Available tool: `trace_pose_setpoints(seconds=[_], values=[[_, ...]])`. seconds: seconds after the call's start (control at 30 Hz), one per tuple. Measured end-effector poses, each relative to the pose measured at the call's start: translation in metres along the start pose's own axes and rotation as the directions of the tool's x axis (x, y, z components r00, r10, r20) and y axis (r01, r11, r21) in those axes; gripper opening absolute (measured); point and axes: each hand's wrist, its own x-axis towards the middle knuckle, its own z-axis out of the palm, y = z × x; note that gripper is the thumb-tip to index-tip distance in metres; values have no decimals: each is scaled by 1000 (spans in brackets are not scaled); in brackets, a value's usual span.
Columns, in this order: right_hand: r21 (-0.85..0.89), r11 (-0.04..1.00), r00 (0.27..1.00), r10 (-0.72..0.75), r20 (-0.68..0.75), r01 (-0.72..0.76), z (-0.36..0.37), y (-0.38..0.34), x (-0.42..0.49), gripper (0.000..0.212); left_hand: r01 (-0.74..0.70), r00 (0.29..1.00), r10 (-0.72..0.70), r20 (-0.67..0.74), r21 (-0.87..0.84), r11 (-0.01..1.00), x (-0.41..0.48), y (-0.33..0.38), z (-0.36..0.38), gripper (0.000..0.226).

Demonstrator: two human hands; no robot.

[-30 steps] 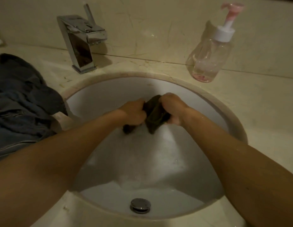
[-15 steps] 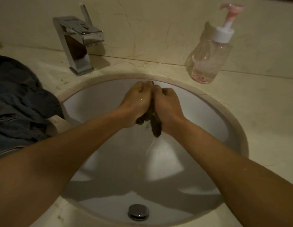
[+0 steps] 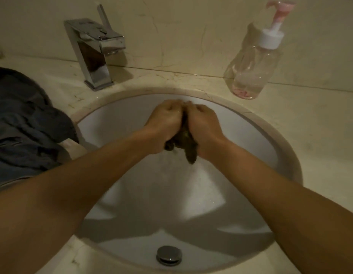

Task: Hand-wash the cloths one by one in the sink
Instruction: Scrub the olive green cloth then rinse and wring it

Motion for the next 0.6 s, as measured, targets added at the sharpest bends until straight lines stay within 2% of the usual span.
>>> trace_pose_setpoints(seconds=[0.07,0.13,0.23,0.3,0.37,0.43,0.53,0.6], values=[[67,996,997,65,-46,-62,-14,-5,9,38,-87,990,77,114,84,993,-5,0,13,38],[121,985,990,128,-58,-120,-16,-6,9,39,-124,986,104,130,157,980,-2,-1,16,47],[-13,1000,999,-12,32,12,3,-5,-13,35,-53,997,62,-46,162,985,7,-2,-4,39],[-60,993,991,-95,90,101,19,-2,-26,35,-19,993,20,-115,14,1000,10,-3,-12,31],[-49,991,991,-124,55,127,20,-3,-24,41,20,997,-25,-75,-64,998,7,-1,-9,32],[-36,995,995,-95,-17,94,8,-5,-12,48,20,1000,-21,5,22,1000,0,2,-2,35],[2,1000,997,-28,-66,28,-14,-2,13,49,-88,989,72,127,127,988,-8,4,13,35],[3,1000,998,-7,-65,8,-14,-2,17,55,-125,985,105,137,145,982,-8,4,15,34]])
